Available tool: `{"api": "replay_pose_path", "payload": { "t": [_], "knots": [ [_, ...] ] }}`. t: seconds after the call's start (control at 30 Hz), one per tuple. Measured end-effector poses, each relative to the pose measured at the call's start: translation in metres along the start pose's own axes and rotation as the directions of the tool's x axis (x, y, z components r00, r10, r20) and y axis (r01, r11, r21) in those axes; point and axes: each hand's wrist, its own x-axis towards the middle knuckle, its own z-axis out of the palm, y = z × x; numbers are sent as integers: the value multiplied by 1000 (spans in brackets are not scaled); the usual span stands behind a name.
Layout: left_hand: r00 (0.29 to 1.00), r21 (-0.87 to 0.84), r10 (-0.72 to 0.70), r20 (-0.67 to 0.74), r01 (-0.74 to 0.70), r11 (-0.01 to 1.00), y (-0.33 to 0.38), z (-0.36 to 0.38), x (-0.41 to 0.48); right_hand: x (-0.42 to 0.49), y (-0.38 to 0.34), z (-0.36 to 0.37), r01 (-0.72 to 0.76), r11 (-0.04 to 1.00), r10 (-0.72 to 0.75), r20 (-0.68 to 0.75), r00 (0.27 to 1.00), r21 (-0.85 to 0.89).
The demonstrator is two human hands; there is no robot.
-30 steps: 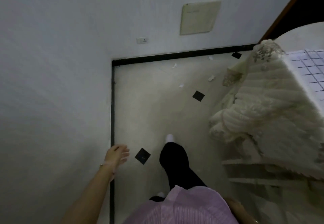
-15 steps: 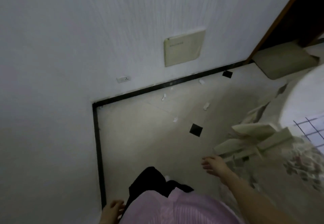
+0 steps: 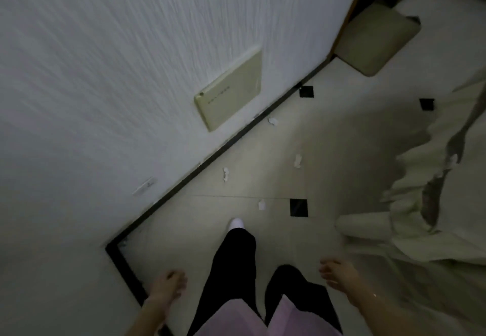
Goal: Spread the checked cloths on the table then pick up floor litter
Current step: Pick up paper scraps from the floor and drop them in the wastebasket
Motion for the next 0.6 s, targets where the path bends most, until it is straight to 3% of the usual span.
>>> {"api": "replay_pose_path", "payload": {
  "t": [0.1,0.3,0.4,0.47,0.6],
  "knots": [
    [978,44,208,-5,-208,977,116,3,43,24,-12,24,-124,991,124,6,992,42],
    [934,206,322,156,-349,914,213,70,164,148,-44,101,-189,977,187,23,982,103],
    [920,311,349,181,-390,867,205,109,263,241,-52,143,-94,995,91,62,994,37],
    [905,426,375,200,-425,799,190,130,336,309,-49,172,36,995,-31,54,998,-98],
    [852,591,471,227,-505,629,171,174,469,440,-40,224,251,898,-247,59,967,-360]
  ]
}}
